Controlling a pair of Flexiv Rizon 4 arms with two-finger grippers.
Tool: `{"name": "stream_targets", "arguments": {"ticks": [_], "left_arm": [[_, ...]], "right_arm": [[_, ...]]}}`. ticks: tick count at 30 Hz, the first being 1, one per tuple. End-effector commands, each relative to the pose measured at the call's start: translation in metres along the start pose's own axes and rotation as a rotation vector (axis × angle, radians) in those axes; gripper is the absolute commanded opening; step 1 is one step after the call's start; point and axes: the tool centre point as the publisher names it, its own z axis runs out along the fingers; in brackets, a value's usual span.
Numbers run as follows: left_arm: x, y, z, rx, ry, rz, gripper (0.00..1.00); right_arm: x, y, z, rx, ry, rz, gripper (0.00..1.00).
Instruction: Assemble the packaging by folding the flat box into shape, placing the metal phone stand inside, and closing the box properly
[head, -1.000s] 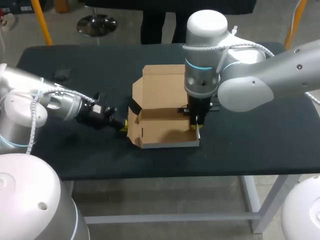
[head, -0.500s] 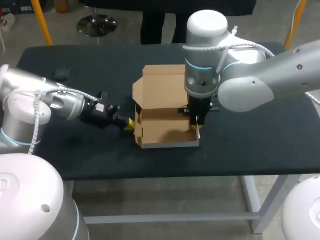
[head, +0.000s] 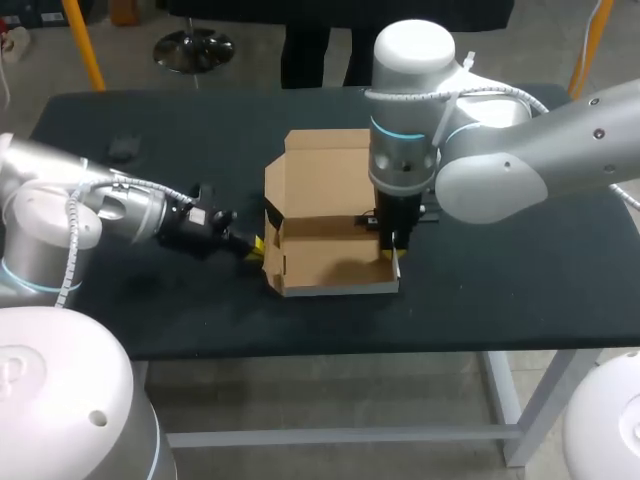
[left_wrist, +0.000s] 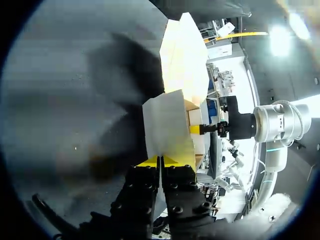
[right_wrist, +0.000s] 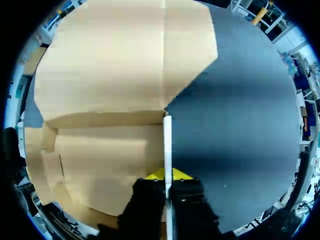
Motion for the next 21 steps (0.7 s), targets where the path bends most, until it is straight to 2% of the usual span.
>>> {"name": "stream_targets", "arguments": {"ticks": [1, 9, 18, 21], "left_arm": [[0.0, 0.004, -0.004, 0.011, 0.001, 0.0, 0.18], [0.0, 0.005, -0.004, 0.007, 0.015, 0.002, 0.2], [0.007, 0.006, 0.007, -0.009, 0.013, 0.005, 0.33], [0.009, 0.005, 0.008, -0.009, 0.019, 0.003, 0.33]], "right_arm": [[0.001, 0.001, -0.001, 0.003, -0.003, 0.0, 0.0], [0.001, 0.001, -0.001, 0.003, -0.003, 0.0, 0.0], [0.001, 0.001, -0.001, 0.003, -0.003, 0.0, 0.0], [0.001, 0.001, -0.001, 0.003, -0.003, 0.0, 0.0]]}}
